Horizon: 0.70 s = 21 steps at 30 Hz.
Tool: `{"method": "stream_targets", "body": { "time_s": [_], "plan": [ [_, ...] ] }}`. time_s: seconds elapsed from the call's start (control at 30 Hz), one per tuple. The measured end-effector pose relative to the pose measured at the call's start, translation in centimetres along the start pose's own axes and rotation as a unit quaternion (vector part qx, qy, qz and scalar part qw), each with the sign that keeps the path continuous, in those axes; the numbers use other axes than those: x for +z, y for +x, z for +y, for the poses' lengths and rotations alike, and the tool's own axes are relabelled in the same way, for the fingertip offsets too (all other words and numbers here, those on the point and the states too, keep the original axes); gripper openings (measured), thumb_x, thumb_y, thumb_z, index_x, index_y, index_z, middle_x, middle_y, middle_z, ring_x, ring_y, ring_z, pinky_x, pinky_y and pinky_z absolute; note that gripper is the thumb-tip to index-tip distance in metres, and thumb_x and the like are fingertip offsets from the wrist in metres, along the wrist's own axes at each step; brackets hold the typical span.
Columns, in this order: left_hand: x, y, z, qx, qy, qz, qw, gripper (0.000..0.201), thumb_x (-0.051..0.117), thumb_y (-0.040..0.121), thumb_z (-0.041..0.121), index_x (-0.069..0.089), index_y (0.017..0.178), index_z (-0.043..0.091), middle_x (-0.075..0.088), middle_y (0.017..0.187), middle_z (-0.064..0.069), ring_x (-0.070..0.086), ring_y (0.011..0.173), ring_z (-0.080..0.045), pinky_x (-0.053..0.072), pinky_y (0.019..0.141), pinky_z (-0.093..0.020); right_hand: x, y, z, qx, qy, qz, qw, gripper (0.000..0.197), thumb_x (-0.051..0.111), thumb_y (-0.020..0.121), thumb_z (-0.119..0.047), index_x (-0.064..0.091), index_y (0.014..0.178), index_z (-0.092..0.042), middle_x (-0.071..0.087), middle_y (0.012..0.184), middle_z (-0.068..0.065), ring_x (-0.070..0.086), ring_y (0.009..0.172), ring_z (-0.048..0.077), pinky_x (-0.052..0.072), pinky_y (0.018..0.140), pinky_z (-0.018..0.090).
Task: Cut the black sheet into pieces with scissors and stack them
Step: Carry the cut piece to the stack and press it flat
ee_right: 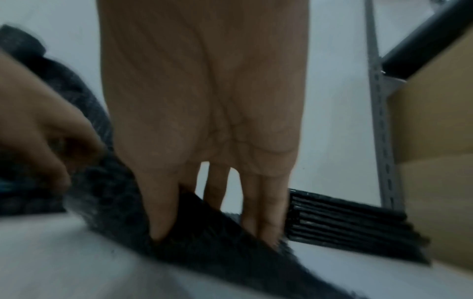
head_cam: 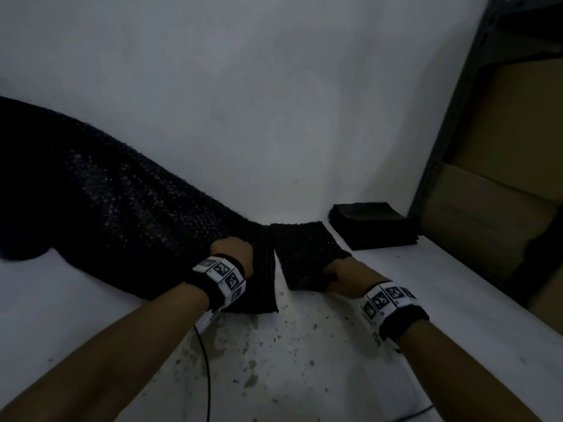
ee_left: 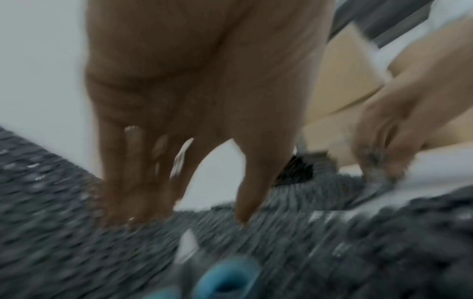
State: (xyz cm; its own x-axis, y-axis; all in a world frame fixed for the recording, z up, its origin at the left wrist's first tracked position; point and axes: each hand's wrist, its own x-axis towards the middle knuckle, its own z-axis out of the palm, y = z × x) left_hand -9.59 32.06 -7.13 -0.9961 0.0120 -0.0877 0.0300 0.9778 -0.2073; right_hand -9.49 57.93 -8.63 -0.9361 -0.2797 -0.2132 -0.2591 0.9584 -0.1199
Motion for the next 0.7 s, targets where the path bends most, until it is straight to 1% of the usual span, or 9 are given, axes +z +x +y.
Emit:
{"method": "stream_targets", "body": {
  "time_s": [0.07,0.17,0.23,0.27,0.33,0.43,0.53,0.6,0.7],
  "plan": [
    [-0.4,0.6,0.6,0.092,-0.071,0.031,0.993,0.058,0.066,0.089,0.04,0.047,0.134,0.009,0.049,0.133,-0.012,0.049,0.124,-0.031,0.049,0.093,-0.04,-0.6,-0.3,-0.2,-0.006,0.015,-0.004,1.0,0.033,0.062,0.096,-0.028,0.066,0.125,-0.014,0.063,0.125,0.012,0.059,0.115,0.03,0.047,0.093,0.029],
    [-1.3,0.4,2.2,0.24,-0.279,-0.109,0.923,0.06,0.076,0.085,0.039,0.049,0.133,0.017,0.051,0.131,-0.002,0.05,0.124,-0.023,0.044,0.105,-0.039,-2.1,-0.6,-0.7,-0.001,0.041,-0.028,0.999,0.037,0.06,0.096,-0.034,0.062,0.132,-0.025,0.061,0.133,0.006,0.058,0.117,0.026,0.046,0.098,0.03],
    [-1.5,0.2,3.4,0.275,-0.366,-0.135,0.879,0.023,0.079,0.084,0.03,0.063,0.098,0.021,0.063,0.099,-0.001,0.061,0.096,-0.02,0.052,0.086,-0.036,-3.5,-1.1,-1.2,-0.008,0.058,-0.041,0.997,0.028,0.058,0.097,-0.036,0.066,0.122,-0.029,0.064,0.124,0.002,0.06,0.112,0.024,0.047,0.096,0.032],
    [-1.5,0.3,3.8,0.278,-0.397,-0.124,0.866,0.018,0.078,0.085,0.026,0.061,0.081,0.019,0.061,0.082,-0.002,0.06,0.081,-0.02,0.049,0.073,-0.032,-4.2,-1.4,-1.3,-0.013,0.067,-0.039,0.997,0.023,0.057,0.098,-0.038,0.067,0.116,-0.029,0.065,0.117,0.0,0.06,0.109,0.022,0.048,0.093,0.033],
    [-1.3,0.6,4.1,0.263,-0.44,-0.105,0.852,0.022,0.075,0.088,0.019,0.06,0.073,0.013,0.058,0.073,-0.003,0.055,0.071,-0.019,0.043,0.064,-0.027,-5.7,-2.4,-1.3,-0.02,0.089,-0.012,0.996,0.025,0.061,0.094,-0.047,0.066,0.106,-0.026,0.065,0.105,-0.003,0.061,0.1,0.019,0.048,0.085,0.032],
    [-1.1,1.3,3.6,0.206,-0.514,-0.113,0.825,0.01,0.074,0.088,0.015,0.069,0.092,0.007,0.066,0.089,-0.009,0.062,0.085,-0.022,0.051,0.076,-0.031,-7.3,-3.6,-0.1,0.023,0.127,0.026,0.991,0.052,0.079,0.072,-0.061,0.064,0.106,-0.024,0.062,0.102,-0.007,0.06,0.095,0.014,0.049,0.077,0.03],
    [-0.5,1.7,3.0,0.126,-0.571,-0.138,0.799,0.023,0.076,0.087,0.017,0.071,0.1,-0.001,0.069,0.099,-0.018,0.066,0.094,-0.031,0.054,0.091,-0.047,-7.2,-4.3,1.7,0.067,0.26,0.011,0.963,0.059,0.091,0.068,-0.036,0.06,0.116,-0.019,0.063,0.111,0.001,0.063,0.1,0.018,0.059,0.081,0.033],
    [0.1,1.9,2.7,0.081,-0.592,-0.146,0.788,0.033,0.079,0.084,0.021,0.071,0.107,-0.002,0.071,0.105,-0.021,0.067,0.1,-0.034,0.054,0.094,-0.054,-6.3,-4.5,2.5,0.07,0.403,0.013,0.912,0.051,0.086,0.074,-0.01,0.061,0.119,-0.012,0.068,0.115,0.008,0.066,0.102,0.023,0.059,0.09,0.04],
    [0.7,2.1,2.8,0.04,-0.631,-0.14,0.762,0.044,0.083,0.08,0.023,0.068,0.112,-0.002,0.068,0.116,-0.023,0.065,0.109,-0.038,0.053,0.094,-0.056,-3.9,-3.7,3.1,0.094,0.497,0.056,0.861,0.045,0.074,0.08,0.002,0.06,0.122,-0.009,0.069,0.114,0.016,0.068,0.094,0.026,0.061,0.076,0.038]
  ]
}}
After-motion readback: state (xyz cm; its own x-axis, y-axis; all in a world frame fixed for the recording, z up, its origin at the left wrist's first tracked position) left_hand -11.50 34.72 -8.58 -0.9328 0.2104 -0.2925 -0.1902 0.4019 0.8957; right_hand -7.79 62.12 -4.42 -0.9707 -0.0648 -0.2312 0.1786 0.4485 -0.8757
